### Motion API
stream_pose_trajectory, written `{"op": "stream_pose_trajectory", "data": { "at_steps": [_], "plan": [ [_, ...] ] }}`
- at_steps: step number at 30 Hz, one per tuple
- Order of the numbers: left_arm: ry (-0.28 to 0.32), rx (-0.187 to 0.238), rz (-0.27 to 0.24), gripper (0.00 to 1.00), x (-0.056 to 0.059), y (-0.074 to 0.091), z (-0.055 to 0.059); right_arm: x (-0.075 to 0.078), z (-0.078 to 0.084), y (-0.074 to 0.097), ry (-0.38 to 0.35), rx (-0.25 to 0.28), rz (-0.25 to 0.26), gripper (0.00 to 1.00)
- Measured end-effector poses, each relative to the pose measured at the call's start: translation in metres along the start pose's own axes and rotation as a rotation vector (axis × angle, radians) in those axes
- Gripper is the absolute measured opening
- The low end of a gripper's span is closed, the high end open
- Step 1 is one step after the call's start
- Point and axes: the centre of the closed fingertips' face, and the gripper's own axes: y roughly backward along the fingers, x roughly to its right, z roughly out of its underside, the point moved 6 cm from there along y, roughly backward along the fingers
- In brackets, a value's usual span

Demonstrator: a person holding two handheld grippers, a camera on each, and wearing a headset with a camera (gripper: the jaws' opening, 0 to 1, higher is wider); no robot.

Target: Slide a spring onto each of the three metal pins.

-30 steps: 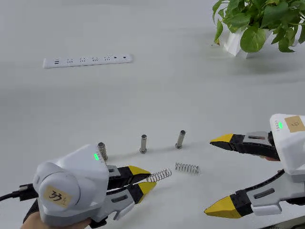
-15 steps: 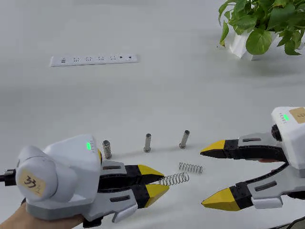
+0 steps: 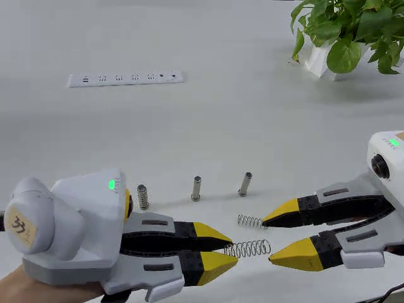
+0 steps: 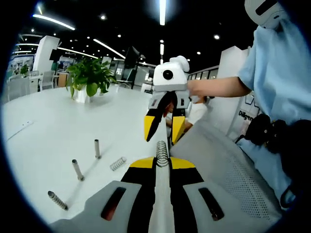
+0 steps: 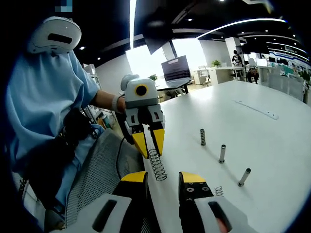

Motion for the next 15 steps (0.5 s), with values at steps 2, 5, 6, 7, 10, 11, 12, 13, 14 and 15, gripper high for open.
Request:
{"op": "stream_pose_trajectory", "data": {
  "at_steps": [2,5,6,7,10,11,12,13,14,15],
  "plan": [
    [-0.001,0.002,0.005,0.06,0.0009,0.0001,-0.0007,-0.0019,-0.0003,-0.0003,-0.010,0.001,-0.009,0.18],
    [0.004,0.013,0.010,0.06,0.0018,0.0004,-0.0028,-0.0041,0.0000,0.0002,-0.023,0.006,-0.030,0.15],
    [0.007,0.017,0.012,0.06,0.0020,0.0004,-0.0034,-0.0052,0.0000,0.0003,-0.029,0.008,-0.042,0.13],
    [0.006,0.018,0.013,0.06,0.0022,0.0006,-0.0040,-0.0053,0.0003,0.0006,-0.034,0.006,-0.046,0.11],
    [0.005,0.022,0.023,0.06,0.0036,0.0004,-0.0054,-0.0056,0.0001,-0.0003,-0.038,0.005,-0.046,0.10],
    [0.007,0.026,0.025,0.06,0.0037,0.0003,-0.0059,-0.0053,0.0001,-0.0001,-0.039,0.006,-0.047,0.10],
    [0.009,0.028,0.024,0.06,0.0035,0.0002,-0.0061,-0.0046,0.0003,0.0001,-0.040,0.006,-0.047,0.09],
    [0.010,0.029,0.023,0.06,0.0035,0.0002,-0.0063,-0.0044,0.0006,0.0003,-0.041,0.005,-0.048,0.08],
    [0.009,0.032,0.023,0.06,0.0034,0.0000,-0.0067,-0.0053,0.0001,-0.0005,-0.043,0.004,-0.049,0.07],
    [0.012,0.036,0.024,0.06,0.0037,-0.0001,-0.0071,-0.0052,0.0003,-0.0005,-0.047,0.003,-0.047,0.07]
  ]
}}
